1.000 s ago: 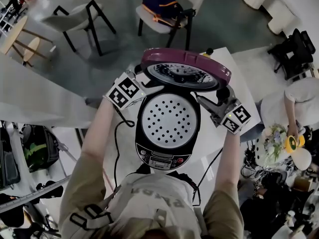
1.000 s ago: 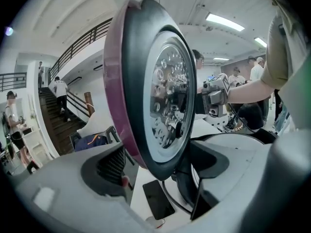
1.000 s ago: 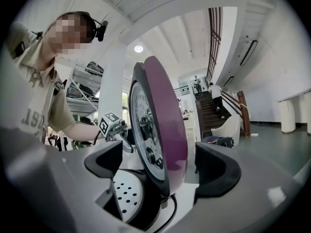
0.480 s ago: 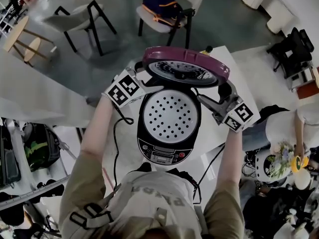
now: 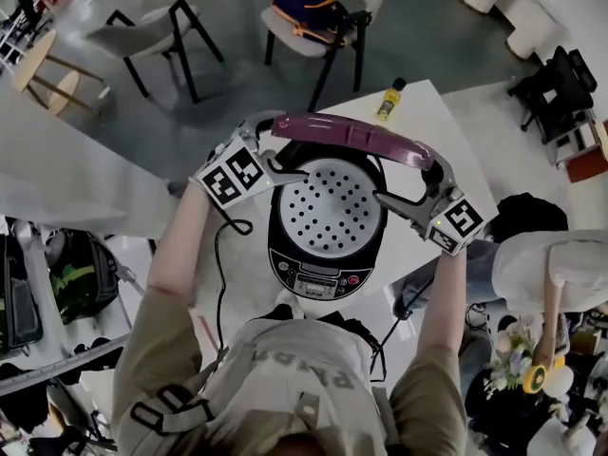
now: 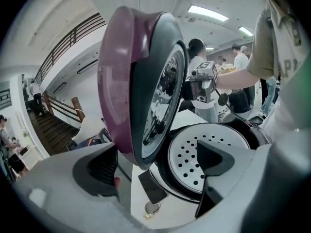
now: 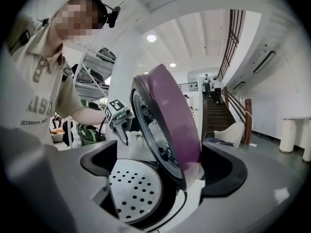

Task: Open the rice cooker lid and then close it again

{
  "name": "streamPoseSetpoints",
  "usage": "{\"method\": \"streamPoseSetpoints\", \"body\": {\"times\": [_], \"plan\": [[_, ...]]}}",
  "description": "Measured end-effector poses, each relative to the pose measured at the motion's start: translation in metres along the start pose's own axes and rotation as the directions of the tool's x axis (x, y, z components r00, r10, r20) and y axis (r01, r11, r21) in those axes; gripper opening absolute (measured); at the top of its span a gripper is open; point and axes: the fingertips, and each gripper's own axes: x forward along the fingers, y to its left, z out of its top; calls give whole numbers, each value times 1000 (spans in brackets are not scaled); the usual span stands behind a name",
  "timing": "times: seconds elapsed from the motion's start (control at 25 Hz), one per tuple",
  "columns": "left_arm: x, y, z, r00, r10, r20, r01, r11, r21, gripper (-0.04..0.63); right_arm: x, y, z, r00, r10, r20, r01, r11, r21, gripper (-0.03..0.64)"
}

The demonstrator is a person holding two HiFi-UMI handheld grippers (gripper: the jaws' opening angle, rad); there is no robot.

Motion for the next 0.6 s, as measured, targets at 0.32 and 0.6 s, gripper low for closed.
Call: {"method": "streamPoseSetpoints", "body": {"times": [0.32, 0.6], "plan": [[-15, -25, -10, 997, 1, -81, 9, 991, 132, 553, -7, 31, -12, 989, -27, -146, 2, 985, -170, 560], [-29, -49, -24, 980, -43, -192, 91, 965, 247, 598, -17, 59, -13, 969, -23, -247, -45, 963, -265, 569]]}}
